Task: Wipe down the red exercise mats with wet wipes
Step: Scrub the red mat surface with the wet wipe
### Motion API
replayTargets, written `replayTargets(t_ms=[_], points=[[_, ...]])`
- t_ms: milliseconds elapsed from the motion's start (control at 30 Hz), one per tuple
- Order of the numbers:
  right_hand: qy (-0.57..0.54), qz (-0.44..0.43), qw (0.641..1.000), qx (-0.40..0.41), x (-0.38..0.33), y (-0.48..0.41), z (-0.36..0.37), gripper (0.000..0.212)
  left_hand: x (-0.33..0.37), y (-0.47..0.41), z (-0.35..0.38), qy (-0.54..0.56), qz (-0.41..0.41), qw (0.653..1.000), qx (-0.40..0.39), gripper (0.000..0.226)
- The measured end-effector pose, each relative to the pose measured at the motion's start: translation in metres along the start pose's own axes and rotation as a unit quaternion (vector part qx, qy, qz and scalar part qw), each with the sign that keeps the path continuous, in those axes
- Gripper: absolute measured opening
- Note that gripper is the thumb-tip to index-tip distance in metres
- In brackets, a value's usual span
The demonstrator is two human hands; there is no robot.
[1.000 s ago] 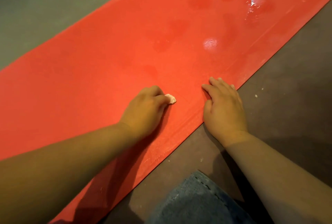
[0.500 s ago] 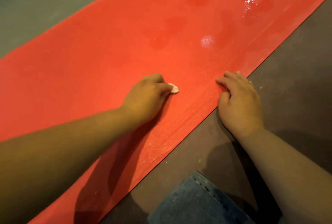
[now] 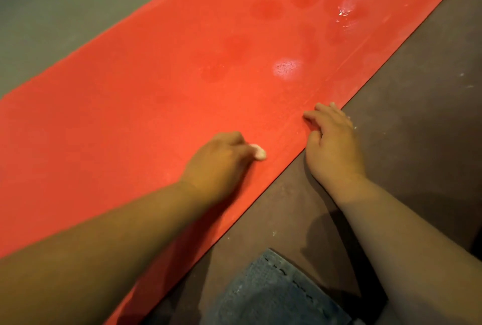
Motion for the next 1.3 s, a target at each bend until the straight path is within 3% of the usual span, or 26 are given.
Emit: replayTargets(t_ms=[67,133,200,233,300,367,433,500,600,667,733,800,900,967,1067,1133,1200,1300], points=[[0.027,0.016,0.999,0.004,0.006,-0.003,-0.006,0.046,-0.041,-0.015,-0.009,-0.054,-0.071,0.995,0.032,0.025],[0.037,0.020,0.999,0.004,0.008,-0.003,-0.008,0.047,-0.084,-0.034,-0.019,-0.084,-0.197,0.972,0.092,0.024],[0.024,0.025,0.999,0.009,0.006,-0.002,-0.005,0.047,-0.096,-0.046,-0.017,-0.077,-0.305,0.940,0.131,0.027],[0.015,0.029,0.999,0.015,0.005,-0.002,-0.004,0.047,-0.085,-0.048,-0.011,-0.076,-0.319,0.936,0.129,0.027],[0.003,0.034,0.999,0.027,0.006,-0.003,-0.002,0.046,-0.045,-0.043,0.006,-0.053,-0.239,0.962,0.117,0.026],[-0.002,0.037,0.999,0.034,0.007,-0.004,-0.001,0.046,0.003,-0.021,0.016,-0.004,-0.070,0.995,0.068,0.026],[0.000,0.033,0.999,0.024,0.007,-0.005,-0.003,0.045,0.009,-0.010,0.008,0.021,0.038,0.999,0.008,0.030],[0.006,0.018,1.000,0.005,0.010,-0.008,-0.009,0.045,-0.018,-0.027,-0.002,-0.023,0.014,1.000,-0.003,0.027],[0.037,-0.028,0.999,-0.019,0.021,-0.012,-0.021,0.044,-0.079,-0.059,-0.016,-0.092,-0.199,0.973,0.079,0.027],[0.037,-0.035,0.999,-0.018,0.024,-0.014,-0.023,0.043,-0.077,-0.067,-0.013,-0.092,-0.261,0.956,0.096,0.032],[0.030,-0.014,0.999,0.006,0.025,-0.015,-0.020,0.040,-0.037,-0.065,0.006,-0.058,-0.184,0.979,0.065,0.029],[0.025,0.005,0.999,0.034,0.027,-0.015,-0.020,0.042,0.017,-0.048,0.019,0.003,-0.044,0.998,0.033,0.022],[0.032,0.014,0.999,0.038,0.030,-0.014,-0.022,0.045,0.024,-0.042,0.014,0.012,0.067,0.997,-0.023,0.021],[0.037,0.013,0.999,0.031,0.030,-0.015,-0.022,0.046,-0.013,-0.067,0.005,-0.042,0.019,0.999,0.004,0.021],[0.033,0.016,0.999,0.030,0.028,-0.017,-0.021,0.046,-0.083,-0.097,-0.017,-0.113,-0.203,0.969,0.088,0.031],[0.029,0.022,0.999,0.032,0.028,-0.018,-0.020,0.045,-0.080,-0.100,-0.011,-0.103,-0.260,0.954,0.111,0.031],[0.028,0.026,0.999,0.032,0.029,-0.017,-0.018,0.045,-0.040,-0.094,0.009,-0.074,-0.193,0.974,0.097,0.027],[0.031,0.027,0.998,0.037,0.030,-0.015,-0.018,0.044,0.025,-0.068,0.027,0.002,-0.004,0.999,0.044,0.025]])
Point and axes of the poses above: each hand's wrist, its own y-axis away from the middle knuckle, its own z-axis out of the palm, x = y × z, the point moved 2 cm from there along -y, towards the middle knuckle
